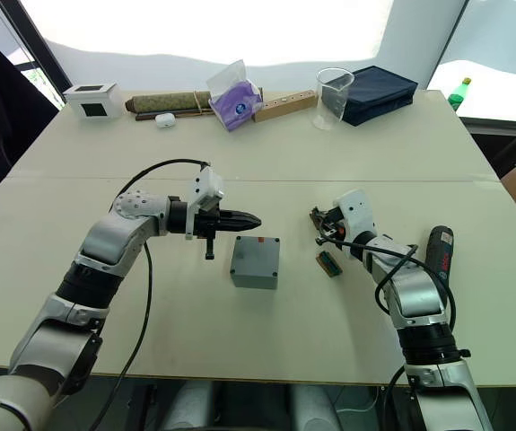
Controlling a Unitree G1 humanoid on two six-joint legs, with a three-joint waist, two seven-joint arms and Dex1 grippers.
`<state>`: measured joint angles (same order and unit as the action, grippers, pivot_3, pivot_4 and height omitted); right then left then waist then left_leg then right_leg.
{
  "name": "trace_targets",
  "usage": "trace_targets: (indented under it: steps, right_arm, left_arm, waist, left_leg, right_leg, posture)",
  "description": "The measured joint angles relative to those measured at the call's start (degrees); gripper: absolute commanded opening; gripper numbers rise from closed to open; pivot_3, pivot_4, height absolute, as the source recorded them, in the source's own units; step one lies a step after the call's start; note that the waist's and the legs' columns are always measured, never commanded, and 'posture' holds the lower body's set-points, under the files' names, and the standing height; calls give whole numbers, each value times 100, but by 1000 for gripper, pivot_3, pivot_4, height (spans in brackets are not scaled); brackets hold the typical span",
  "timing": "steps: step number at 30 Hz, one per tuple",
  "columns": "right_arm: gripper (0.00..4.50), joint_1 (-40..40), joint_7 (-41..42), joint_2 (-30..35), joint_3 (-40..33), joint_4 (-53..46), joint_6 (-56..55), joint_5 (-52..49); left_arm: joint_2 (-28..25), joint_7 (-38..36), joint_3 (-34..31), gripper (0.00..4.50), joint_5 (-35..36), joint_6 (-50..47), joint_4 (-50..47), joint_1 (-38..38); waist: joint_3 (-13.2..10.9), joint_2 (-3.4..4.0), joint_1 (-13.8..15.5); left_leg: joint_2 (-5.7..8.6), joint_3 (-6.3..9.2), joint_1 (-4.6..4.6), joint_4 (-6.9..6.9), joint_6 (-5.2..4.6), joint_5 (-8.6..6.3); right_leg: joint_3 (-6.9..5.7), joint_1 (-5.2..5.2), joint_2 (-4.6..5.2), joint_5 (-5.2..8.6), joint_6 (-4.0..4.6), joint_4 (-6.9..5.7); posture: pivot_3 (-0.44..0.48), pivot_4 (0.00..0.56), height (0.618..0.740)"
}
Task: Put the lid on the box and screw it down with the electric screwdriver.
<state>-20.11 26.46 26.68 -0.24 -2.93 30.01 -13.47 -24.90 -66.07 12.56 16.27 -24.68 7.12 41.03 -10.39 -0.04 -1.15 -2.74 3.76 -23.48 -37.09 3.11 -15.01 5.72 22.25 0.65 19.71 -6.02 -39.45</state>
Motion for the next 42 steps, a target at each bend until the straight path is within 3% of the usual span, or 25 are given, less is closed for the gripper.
trace_targets:
  steps: [13,21,42]
  right_arm:
    - [102,189,101,247,-175,-1505,454,-132]
    - [102,830,479,248,141,-3024,1032,-827]
    - [102,858,466,192,559,-2793,949,-710]
  left_arm:
    - [-66,-33,-72,0,79,-23,259,10]
    - [-757,-627,-294,0,512,-521,-173,-51]
    - [-887,-628,5,0,364,-511,-502,-319]
  waist:
    - [0,0,-1]
    - [0,0,-1]
    - [0,0,2]
  left_leg:
    - [0,1,0,1,-4,-3]
    - [0,4,0,0,-6,-4]
    - [0,4,1,0,-6,-4]
  right_leg:
    - [0,0,0,0,0,0]
    - [-2,-5,1,0,0,2]
    - [-2,-2,-1,0,0,1]
  posture:
    - [0,150,737]
    - [0,150,737]
    - [0,150,737]
